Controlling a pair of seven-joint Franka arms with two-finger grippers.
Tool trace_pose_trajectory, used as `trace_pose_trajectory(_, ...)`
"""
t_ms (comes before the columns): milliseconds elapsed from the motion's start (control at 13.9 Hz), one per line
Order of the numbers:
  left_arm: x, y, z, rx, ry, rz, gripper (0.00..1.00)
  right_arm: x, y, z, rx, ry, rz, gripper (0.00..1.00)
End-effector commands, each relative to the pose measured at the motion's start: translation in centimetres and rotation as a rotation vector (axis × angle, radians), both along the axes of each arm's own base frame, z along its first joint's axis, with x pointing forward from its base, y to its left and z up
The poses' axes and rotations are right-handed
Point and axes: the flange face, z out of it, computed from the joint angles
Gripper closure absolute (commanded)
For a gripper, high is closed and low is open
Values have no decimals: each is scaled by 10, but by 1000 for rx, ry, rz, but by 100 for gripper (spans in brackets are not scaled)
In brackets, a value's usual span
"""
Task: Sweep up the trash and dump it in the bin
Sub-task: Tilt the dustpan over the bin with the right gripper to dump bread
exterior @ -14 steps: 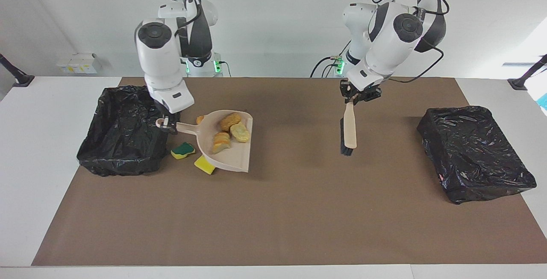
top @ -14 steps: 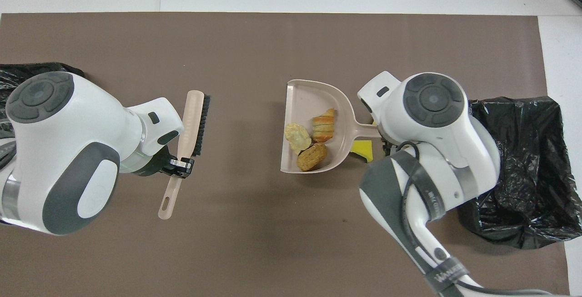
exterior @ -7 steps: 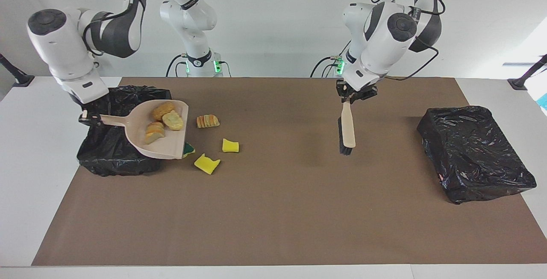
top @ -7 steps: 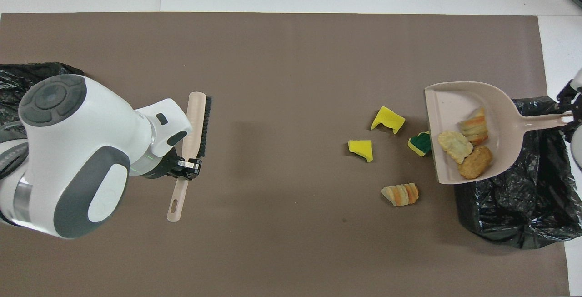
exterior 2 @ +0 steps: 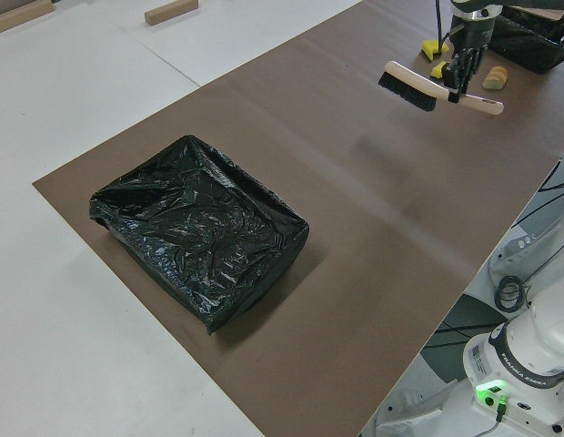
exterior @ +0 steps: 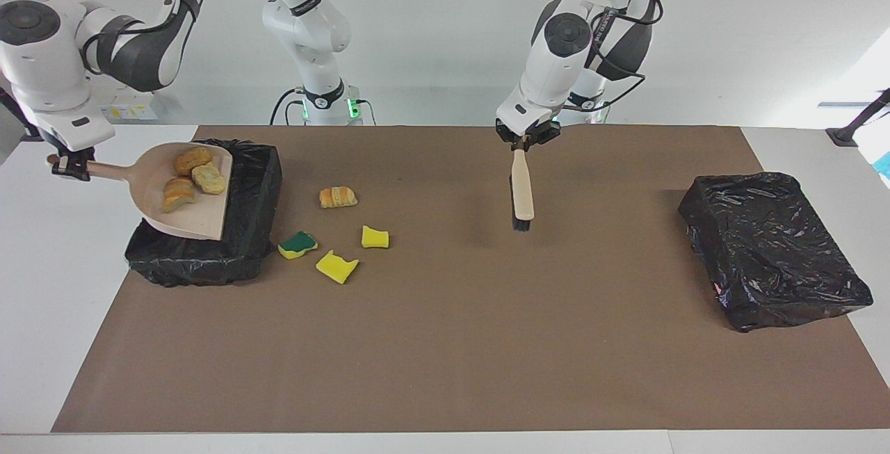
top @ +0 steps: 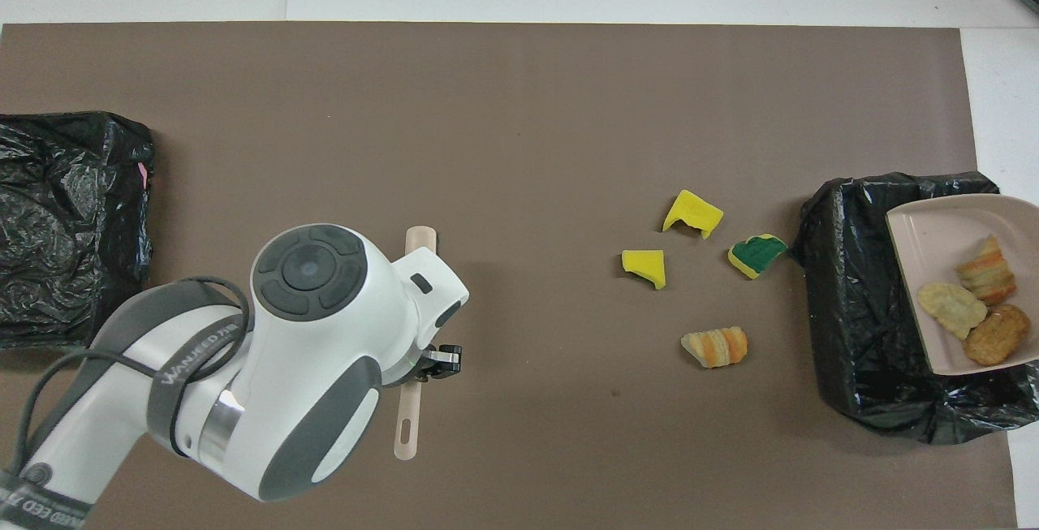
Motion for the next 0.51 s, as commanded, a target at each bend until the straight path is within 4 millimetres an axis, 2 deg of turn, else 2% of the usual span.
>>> trace_pose_trajectory(0,-27,-24,-31,16,-34,61,100,-15,21,1,-161,-35,-40,100)
trace_pose_trajectory(72,-40,-32,-40,17,-40,51,100,-12,40,1,-200,-44,-37,100)
trace_pose_trajectory(216,-62,-45,-58,23,-38,31,100,-12,48,4,-263,-10,-46,100)
trace_pose_trajectory(361,-74,-50,-68,34,-33,33,100,-9,70,10,-358,-4,-78,100)
trace_pose_trajectory(433,-80,-50,-74,41,-25,28,100,-11,72,13,-402,8,-105,100)
